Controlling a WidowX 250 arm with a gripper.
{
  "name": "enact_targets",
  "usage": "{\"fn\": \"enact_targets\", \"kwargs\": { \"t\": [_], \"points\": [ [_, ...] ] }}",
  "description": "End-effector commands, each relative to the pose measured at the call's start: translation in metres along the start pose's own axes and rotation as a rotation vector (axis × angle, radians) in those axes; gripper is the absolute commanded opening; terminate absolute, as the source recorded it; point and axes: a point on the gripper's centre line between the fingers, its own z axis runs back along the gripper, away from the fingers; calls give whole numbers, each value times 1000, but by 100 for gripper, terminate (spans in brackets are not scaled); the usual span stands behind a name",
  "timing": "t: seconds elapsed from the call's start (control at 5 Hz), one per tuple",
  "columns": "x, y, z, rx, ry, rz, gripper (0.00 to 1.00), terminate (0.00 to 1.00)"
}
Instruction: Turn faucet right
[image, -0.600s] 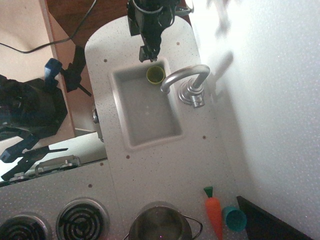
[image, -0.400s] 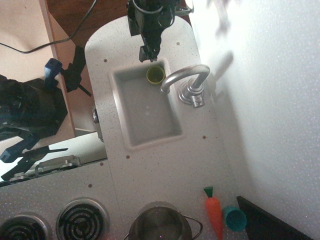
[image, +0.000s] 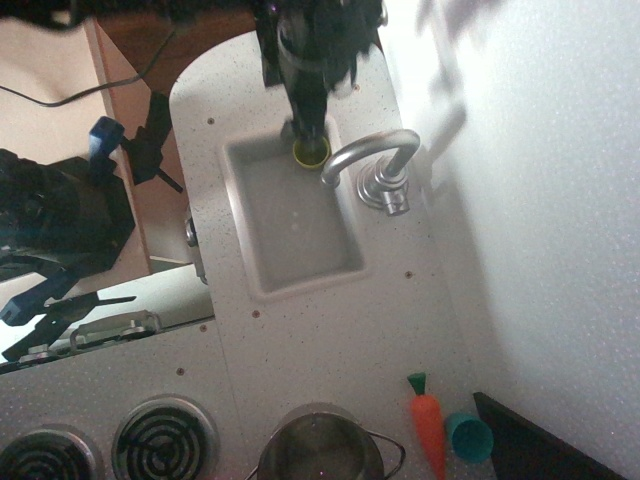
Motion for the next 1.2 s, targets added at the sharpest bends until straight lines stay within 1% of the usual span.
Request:
{"fn": "enact_targets", "kwargs": {
  "t": [0.0, 0.2, 0.4, 0.6, 0.8, 1.0],
  "points": [
    [17, 4, 2, -70, -15, -21, 100, 0],
    [14, 3, 1, 8, -24, 30, 100, 0],
    [23, 1, 4, 43, -72, 57, 100, 0],
    [19, -10, 8, 71, -133, 49, 100, 0],
    [25, -13, 10, 148, -285, 70, 100, 0],
    [40, -16, 14, 136, -371, 69, 100, 0]
  ]
}}
